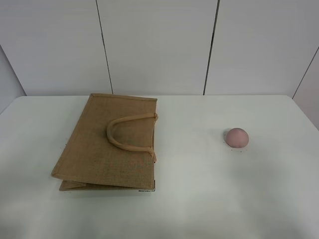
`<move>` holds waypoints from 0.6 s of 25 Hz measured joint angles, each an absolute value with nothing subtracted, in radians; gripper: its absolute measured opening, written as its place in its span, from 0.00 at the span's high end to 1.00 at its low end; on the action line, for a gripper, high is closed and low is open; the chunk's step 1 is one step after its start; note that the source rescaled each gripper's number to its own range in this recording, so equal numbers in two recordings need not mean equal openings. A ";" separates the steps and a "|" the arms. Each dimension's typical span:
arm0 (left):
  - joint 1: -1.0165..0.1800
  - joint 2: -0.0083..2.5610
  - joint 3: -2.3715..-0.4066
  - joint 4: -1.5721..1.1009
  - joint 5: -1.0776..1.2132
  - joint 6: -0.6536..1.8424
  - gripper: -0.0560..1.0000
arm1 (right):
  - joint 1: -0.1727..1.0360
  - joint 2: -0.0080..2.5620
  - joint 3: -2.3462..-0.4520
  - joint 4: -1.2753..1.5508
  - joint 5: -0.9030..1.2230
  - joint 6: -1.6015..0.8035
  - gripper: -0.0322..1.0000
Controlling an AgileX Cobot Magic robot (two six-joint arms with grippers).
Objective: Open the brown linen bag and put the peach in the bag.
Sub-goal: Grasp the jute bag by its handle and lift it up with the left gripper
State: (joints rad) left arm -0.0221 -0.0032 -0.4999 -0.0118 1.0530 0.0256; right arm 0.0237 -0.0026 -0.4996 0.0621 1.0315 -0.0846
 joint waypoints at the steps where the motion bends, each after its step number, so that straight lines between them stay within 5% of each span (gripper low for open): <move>1: -0.022 -0.003 -0.500 -0.012 1.053 0.026 0.00 | 0.024 -0.003 -0.500 0.062 1.031 -0.085 0.00; 15: -0.022 0.021 -0.529 -0.012 1.056 0.025 0.00 | 0.024 -0.003 -0.500 0.062 1.031 -0.085 0.00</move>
